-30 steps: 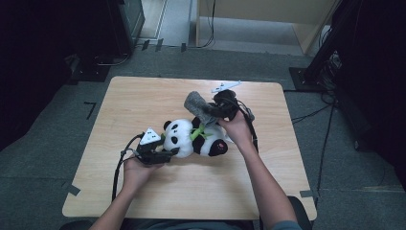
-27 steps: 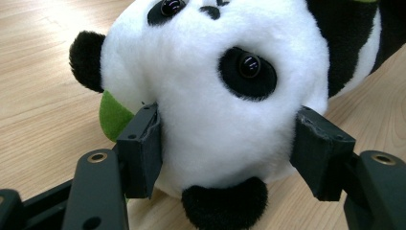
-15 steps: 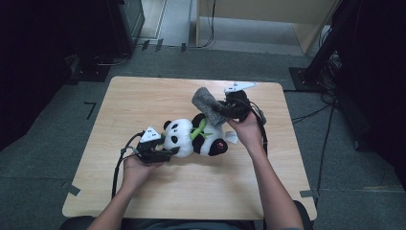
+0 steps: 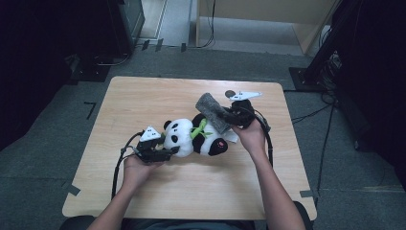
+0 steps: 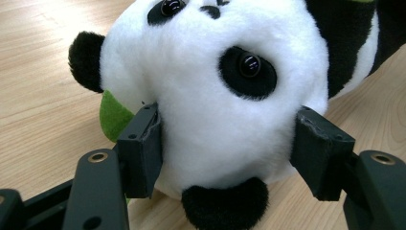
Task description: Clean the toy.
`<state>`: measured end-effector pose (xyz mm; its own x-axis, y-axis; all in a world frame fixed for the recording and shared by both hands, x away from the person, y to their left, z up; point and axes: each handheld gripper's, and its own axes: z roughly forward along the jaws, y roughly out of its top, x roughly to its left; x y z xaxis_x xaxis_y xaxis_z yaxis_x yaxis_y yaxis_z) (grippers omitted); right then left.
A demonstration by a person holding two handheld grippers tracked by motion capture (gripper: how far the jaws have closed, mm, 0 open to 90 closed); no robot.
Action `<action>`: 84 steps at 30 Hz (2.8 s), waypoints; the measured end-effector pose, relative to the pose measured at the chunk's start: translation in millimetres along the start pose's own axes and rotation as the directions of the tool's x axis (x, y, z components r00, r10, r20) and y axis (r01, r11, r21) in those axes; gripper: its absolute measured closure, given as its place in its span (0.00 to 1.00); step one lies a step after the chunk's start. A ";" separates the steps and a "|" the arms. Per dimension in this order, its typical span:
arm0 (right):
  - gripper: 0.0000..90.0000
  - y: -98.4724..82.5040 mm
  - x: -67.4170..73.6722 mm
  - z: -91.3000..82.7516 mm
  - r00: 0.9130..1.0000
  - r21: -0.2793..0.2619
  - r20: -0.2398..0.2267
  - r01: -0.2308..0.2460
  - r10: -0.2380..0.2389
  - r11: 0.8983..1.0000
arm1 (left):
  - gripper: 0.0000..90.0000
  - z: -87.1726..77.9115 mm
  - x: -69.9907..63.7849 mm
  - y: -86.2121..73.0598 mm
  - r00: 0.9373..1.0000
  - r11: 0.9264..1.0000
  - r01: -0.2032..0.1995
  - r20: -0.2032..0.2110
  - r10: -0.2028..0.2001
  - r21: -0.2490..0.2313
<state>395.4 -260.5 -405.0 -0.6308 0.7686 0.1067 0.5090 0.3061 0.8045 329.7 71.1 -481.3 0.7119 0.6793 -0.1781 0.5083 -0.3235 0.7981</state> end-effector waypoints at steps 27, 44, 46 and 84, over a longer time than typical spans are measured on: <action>0.85 -33.9 -40.8 -6.6 0.981 0.054 0.058 -0.186 0.183 0.981 | 0.38 0.1 0.3 -1.1 1.000 1.000 -0.003 -0.001 0.003 -0.010; 0.84 0.7 -13.5 -34.5 0.993 -0.085 0.037 -0.106 0.109 0.991 | 0.37 0.1 -1.0 -2.1 1.000 1.000 -0.022 -0.007 0.022 -0.015; 0.84 3.2 -7.3 -30.3 0.993 -0.079 0.019 -0.111 0.113 0.991 | 0.37 0.1 -1.2 -2.2 1.000 1.000 -0.022 -0.007 0.022 -0.015; 0.86 -27.7 -38.9 -0.4 0.978 0.048 0.047 -0.206 0.204 0.977 | 0.38 0.3 1.8 -1.5 1.000 1.000 -0.001 0.007 0.001 -0.016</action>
<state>405.7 -299.1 -431.2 -0.4855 0.8403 0.2412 0.6558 0.1677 0.7361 330.3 72.6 -483.0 0.7162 0.6740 -0.1811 0.4995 -0.3138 0.8075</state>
